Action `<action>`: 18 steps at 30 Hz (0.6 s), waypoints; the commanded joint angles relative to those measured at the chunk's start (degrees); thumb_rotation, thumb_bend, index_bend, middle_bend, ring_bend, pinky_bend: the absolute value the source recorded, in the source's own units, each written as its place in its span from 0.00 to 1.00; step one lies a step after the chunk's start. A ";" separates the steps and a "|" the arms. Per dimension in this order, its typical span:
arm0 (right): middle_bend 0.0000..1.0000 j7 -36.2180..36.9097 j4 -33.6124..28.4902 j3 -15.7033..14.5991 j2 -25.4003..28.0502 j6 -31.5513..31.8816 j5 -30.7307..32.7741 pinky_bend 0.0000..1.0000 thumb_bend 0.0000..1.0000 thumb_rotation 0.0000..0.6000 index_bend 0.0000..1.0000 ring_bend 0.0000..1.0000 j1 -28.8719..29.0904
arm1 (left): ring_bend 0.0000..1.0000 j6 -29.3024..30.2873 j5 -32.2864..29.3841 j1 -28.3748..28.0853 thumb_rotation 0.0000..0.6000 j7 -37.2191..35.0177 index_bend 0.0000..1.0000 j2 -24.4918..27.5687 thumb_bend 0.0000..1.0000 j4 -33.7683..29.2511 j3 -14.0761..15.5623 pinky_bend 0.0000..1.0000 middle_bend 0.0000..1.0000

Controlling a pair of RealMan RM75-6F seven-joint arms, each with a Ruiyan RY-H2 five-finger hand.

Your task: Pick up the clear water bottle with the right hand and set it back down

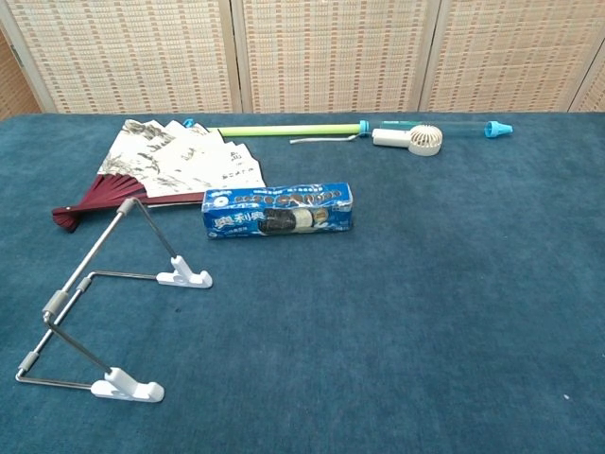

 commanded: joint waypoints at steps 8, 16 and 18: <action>0.71 69.12 -11.15 -12.09 15.89 -15.92 -7.44 0.54 0.41 1.00 0.82 0.60 8.41 | 0.38 -0.60 -0.16 -0.17 1.00 0.46 0.32 -0.18 0.44 0.11 0.07 0.52 0.36; 0.71 40.77 -8.56 -6.77 11.87 -15.31 2.16 0.54 0.42 1.00 0.82 0.60 5.46 | 0.38 -0.60 -0.24 -0.14 1.00 0.51 0.32 -0.13 0.44 -0.03 0.08 0.52 0.36; 0.71 27.89 -7.43 -4.24 8.90 -12.89 5.65 0.54 0.43 1.00 0.82 0.61 3.83 | 0.38 -0.59 -0.19 -0.17 1.00 0.49 0.32 -0.12 0.44 -0.10 0.07 0.52 0.36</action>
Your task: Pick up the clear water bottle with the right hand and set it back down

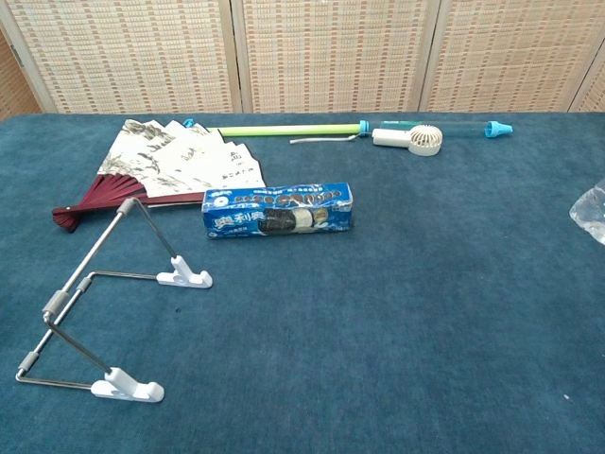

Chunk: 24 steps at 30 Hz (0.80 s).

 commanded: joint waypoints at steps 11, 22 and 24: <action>0.71 -81.98 15.45 11.73 -16.56 14.14 12.08 0.54 0.43 1.00 0.82 0.61 -4.59 | 0.38 0.20 0.13 0.02 1.00 0.04 0.32 -0.06 0.44 0.17 -0.02 0.52 0.36; 0.71 -72.81 16.15 10.79 -17.50 13.64 9.53 0.54 0.43 1.00 0.82 0.61 -4.90 | 0.38 0.16 0.27 0.03 1.00 0.22 0.32 -0.05 0.44 0.17 0.11 0.52 0.36; 0.71 -64.18 11.36 8.44 -13.60 9.39 8.16 0.54 0.43 1.00 0.82 0.61 -4.50 | 0.38 0.09 0.21 0.04 1.00 0.27 0.32 -0.09 0.44 0.16 0.13 0.52 0.36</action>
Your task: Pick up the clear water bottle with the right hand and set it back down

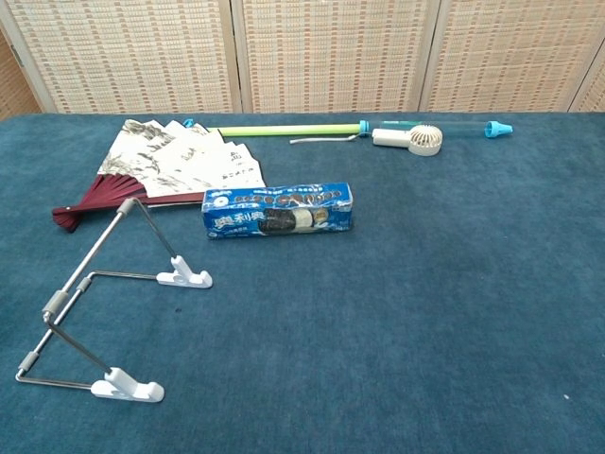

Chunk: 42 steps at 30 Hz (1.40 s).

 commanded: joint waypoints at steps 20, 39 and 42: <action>0.71 60.82 -11.90 -8.65 15.08 -13.60 -6.95 0.54 0.43 1.00 0.82 0.61 4.18 | 0.38 -0.44 -0.12 -0.11 1.00 0.29 0.32 -0.11 0.44 -0.08 0.08 0.51 0.36; 0.71 18.25 -4.43 -1.58 3.77 -10.48 1.21 0.54 0.44 1.00 0.82 0.61 1.17 | 0.38 -0.24 0.02 -0.05 1.00 0.42 0.32 -0.17 0.44 0.08 0.12 0.51 0.36; 0.71 19.06 -2.82 -1.73 2.81 -10.47 0.17 0.54 0.44 1.00 0.82 0.61 1.53 | 0.38 -0.50 -0.16 -0.11 1.00 0.37 0.32 -0.21 0.44 -0.06 0.11 0.51 0.36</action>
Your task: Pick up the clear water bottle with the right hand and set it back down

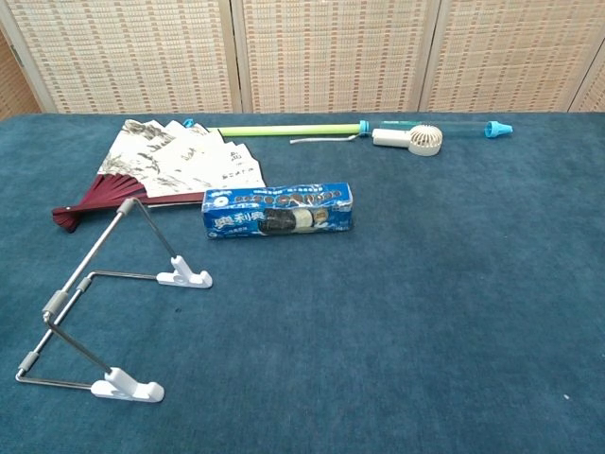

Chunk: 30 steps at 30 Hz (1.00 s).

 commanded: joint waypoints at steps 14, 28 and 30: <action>0.72 0.09 -11.74 -3.22 7.25 0.85 -8.95 0.55 0.44 1.00 0.82 0.61 2.18 | 0.38 0.17 0.20 0.04 1.00 -0.14 0.32 0.17 0.44 -0.26 0.12 0.51 0.36; 0.72 2.29 -8.93 -2.16 2.19 -5.47 -5.77 0.55 0.44 1.00 0.82 0.61 4.25 | 0.38 0.42 0.05 0.12 1.00 -0.77 0.32 0.31 0.44 -0.11 -0.02 0.51 0.36; 0.72 3.34 -12.05 -2.32 3.53 -4.58 -7.21 0.55 0.44 1.00 0.82 0.61 4.56 | 0.38 0.38 0.00 0.13 1.00 -0.78 0.32 0.32 0.44 -0.14 -0.02 0.51 0.36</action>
